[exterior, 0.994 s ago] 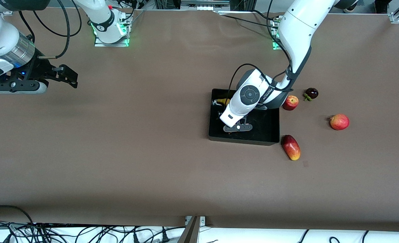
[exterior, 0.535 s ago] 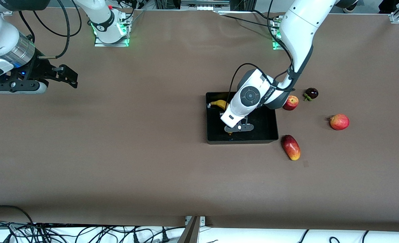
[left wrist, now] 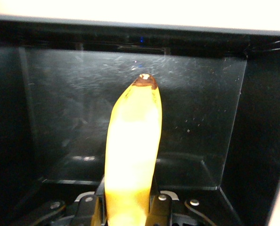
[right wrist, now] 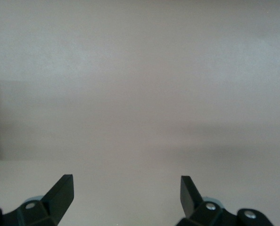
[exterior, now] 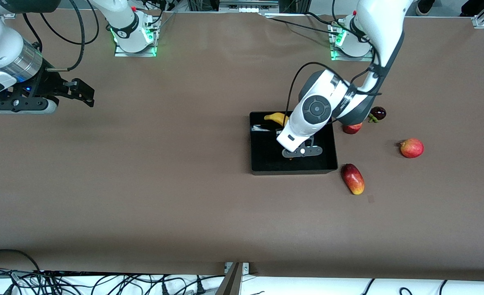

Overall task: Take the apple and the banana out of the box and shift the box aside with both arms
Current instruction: 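Lift the banana out of the tray and carry it beside the apples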

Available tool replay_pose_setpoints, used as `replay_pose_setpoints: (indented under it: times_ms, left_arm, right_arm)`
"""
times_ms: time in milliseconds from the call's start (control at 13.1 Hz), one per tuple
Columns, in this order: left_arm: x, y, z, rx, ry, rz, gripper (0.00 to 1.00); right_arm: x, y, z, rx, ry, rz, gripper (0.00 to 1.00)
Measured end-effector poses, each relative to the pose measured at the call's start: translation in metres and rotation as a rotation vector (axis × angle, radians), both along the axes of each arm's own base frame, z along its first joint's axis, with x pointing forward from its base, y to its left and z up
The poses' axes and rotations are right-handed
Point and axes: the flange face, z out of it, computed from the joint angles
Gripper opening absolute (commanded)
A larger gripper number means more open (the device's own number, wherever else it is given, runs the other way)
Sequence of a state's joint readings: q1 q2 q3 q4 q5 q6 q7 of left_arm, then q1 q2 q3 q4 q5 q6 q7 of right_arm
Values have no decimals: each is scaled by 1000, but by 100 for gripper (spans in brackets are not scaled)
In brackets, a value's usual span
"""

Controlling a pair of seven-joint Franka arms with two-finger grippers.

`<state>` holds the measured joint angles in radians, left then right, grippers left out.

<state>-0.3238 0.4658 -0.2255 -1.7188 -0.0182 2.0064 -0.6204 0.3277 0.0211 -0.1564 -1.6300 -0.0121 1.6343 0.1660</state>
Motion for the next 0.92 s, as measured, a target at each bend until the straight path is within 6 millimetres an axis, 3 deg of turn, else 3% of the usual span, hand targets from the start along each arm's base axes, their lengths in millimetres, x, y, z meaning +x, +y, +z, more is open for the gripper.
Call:
replay_pose_setpoints:
  times_ms: [153,229,382,612,765,918]
  left_arm:
    - [14,37,46,6,12,-62,0]
    - [24,73,68,3,15,-103,0]
    - [44,157,87,-16,24,-181,0]
    - [68,273,73,-30,13,-285,0]
    - [77,323,42,-7,-8,-366,0]
    - [83,352,-2,10,-42,-418,0]
  right_arm:
    - [0,0,0,0,0,0,100]
    - [0,0,0,0,0,0,100]
    - [0,0,0,0,0,0,100]
    - [0,0,0,0,0,0,100]
    - [0,0,0,0,0,0,100]
    - [0,0,0,0,0,0,100]
